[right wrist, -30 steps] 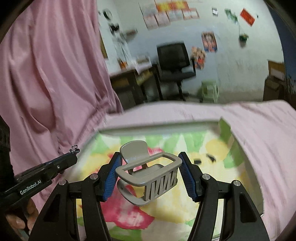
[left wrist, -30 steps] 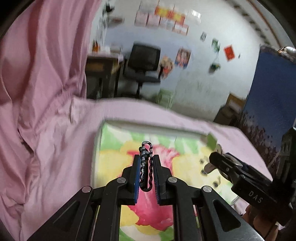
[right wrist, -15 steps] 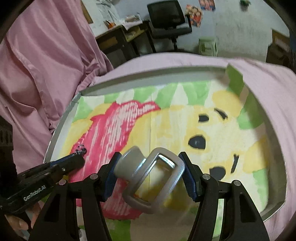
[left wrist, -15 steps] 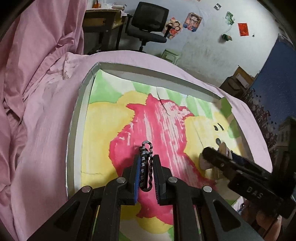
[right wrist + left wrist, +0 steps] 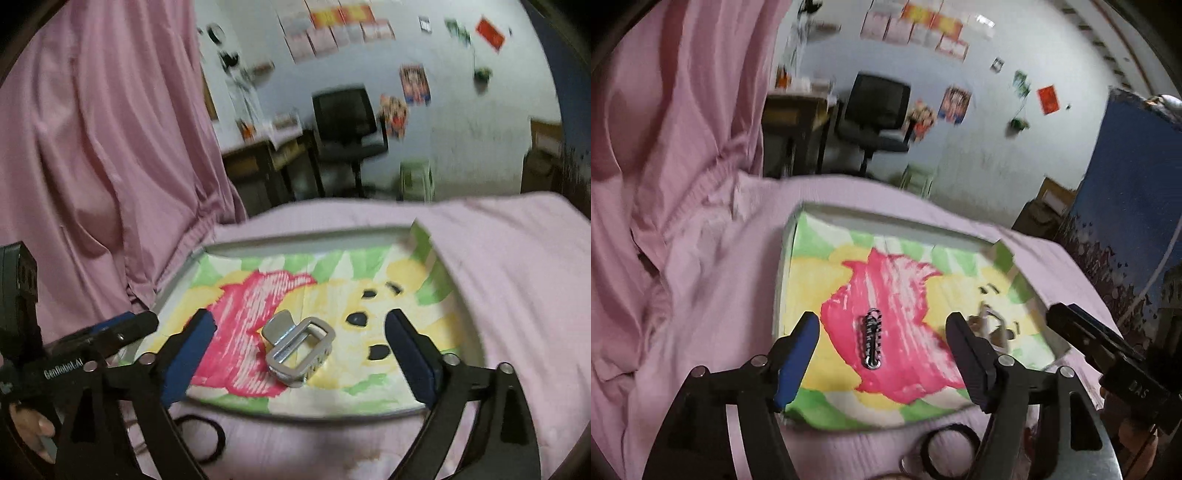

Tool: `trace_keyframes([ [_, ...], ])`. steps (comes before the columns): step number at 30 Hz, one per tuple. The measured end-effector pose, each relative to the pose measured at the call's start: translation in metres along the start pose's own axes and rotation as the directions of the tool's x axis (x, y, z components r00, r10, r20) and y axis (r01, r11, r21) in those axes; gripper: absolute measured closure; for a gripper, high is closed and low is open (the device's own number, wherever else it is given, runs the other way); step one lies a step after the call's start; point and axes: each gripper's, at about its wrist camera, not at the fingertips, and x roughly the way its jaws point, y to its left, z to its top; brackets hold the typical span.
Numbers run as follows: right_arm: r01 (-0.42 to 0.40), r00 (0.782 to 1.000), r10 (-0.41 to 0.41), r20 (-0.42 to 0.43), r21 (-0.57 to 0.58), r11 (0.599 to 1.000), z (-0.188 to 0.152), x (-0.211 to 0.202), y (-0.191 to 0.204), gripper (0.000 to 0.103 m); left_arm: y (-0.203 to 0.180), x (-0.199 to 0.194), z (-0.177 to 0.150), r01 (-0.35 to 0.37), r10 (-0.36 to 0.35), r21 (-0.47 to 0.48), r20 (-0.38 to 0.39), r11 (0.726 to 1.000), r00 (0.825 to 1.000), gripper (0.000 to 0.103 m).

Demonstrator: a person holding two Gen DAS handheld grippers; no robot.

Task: Organize jewelry
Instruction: 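Lower the clip holder into the tray with the right tool while the left drops the keychain there, then grasp the blue watch with the right tool while the left grasps the white hair clip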

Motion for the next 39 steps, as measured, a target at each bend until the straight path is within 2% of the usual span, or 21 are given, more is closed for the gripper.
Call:
trace_keyframes([
  [2, 0.0, 0.998, 0.002, 0.065, -0.038, 0.999, -0.006, -0.023, 0.002, 0.002, -0.005, -0.018, -0.008, 0.003, -0.004, 0.006, 0.056, 1.0, 0.998, 0.024],
  [6, -0.002, 0.986, 0.016, 0.165, -0.085, 0.996, -0.015, -0.063, 0.005, 0.001, -0.012, -0.052, -0.025, 0.006, -0.011, 0.032, 0.161, 0.999, 0.987, 0.012],
  [10, 0.018, 0.967, 0.013, 0.253, -0.12, 0.993, -0.027, -0.101, 0.01, 0.001, -0.024, -0.086, -0.048, -0.003, -0.017, 0.078, 0.259, 0.997, 0.966, 0.001],
  [13, 0.039, 0.957, 0.005, 0.29, -0.147, 0.988, -0.037, -0.123, 0.012, 0.001, -0.03, -0.107, -0.064, -0.009, -0.023, 0.102, 0.309, 0.995, 0.951, 0.0],
  [15, 0.046, 0.954, 0.003, 0.3, -0.156, 0.987, -0.044, -0.136, 0.012, 0.001, -0.031, -0.115, -0.072, -0.003, -0.032, 0.108, 0.319, 0.994, 0.947, 0.0],
  [22, 0.063, 0.956, -0.012, 0.292, -0.167, 0.984, -0.068, -0.163, 0.006, 0.001, -0.041, -0.135, -0.101, -0.029, -0.022, 0.139, 0.355, 0.99, 0.934, 0.0],
  [29, 0.079, 0.961, -0.025, 0.275, -0.187, 0.979, -0.083, -0.167, 0.0, 0.001, -0.051, -0.139, -0.126, -0.059, -0.006, 0.178, 0.344, 0.982, 0.939, 0.0],
  [33, 0.068, 0.979, -0.029, 0.201, -0.193, 0.979, -0.089, -0.157, -0.005, 0.001, -0.05, -0.133, -0.135, -0.036, -0.024, 0.199, 0.29, 0.979, 0.957, 0.0],
  [39, 0.056, 0.994, -0.042, 0.096, -0.15, 0.987, -0.095, -0.142, -0.018, 0.001, -0.038, -0.116, -0.145, 0.04, -0.068, 0.167, 0.167, 0.985, 0.984, 0.0],
])
